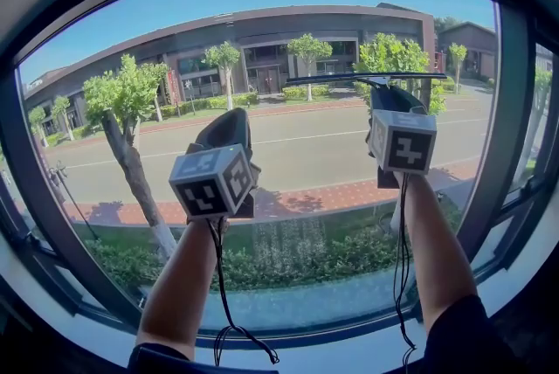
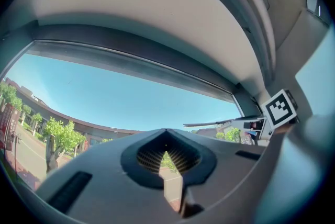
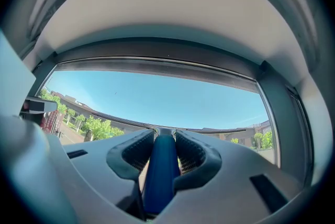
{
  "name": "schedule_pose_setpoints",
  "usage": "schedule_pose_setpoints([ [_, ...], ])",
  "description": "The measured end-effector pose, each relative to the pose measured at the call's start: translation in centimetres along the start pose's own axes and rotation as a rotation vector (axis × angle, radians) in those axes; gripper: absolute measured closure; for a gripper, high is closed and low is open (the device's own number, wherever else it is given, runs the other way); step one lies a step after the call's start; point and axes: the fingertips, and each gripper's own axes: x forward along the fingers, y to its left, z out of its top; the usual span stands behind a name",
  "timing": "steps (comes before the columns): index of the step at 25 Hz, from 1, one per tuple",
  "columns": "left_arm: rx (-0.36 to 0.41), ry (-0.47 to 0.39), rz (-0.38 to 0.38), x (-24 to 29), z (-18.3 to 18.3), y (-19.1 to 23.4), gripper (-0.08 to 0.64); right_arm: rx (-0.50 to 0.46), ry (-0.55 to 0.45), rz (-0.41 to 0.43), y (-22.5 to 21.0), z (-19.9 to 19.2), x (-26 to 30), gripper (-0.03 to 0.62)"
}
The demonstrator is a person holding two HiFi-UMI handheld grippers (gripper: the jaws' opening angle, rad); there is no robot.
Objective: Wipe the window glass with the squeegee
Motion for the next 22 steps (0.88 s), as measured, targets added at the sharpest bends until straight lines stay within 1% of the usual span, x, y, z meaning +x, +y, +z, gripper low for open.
schedule_pose_setpoints([
  [10, -0.015, 0.024, 0.004, -0.4, -1.5, -0.3, 0.558, 0.003, 0.016, 0.017, 0.2, -2.1, -0.8, 0.462],
  [22, -0.007, 0.046, 0.009, -0.6, -3.9, -0.7, 0.558, -0.008, 0.023, 0.020, 0.6, -5.2, -2.0, 0.462],
])
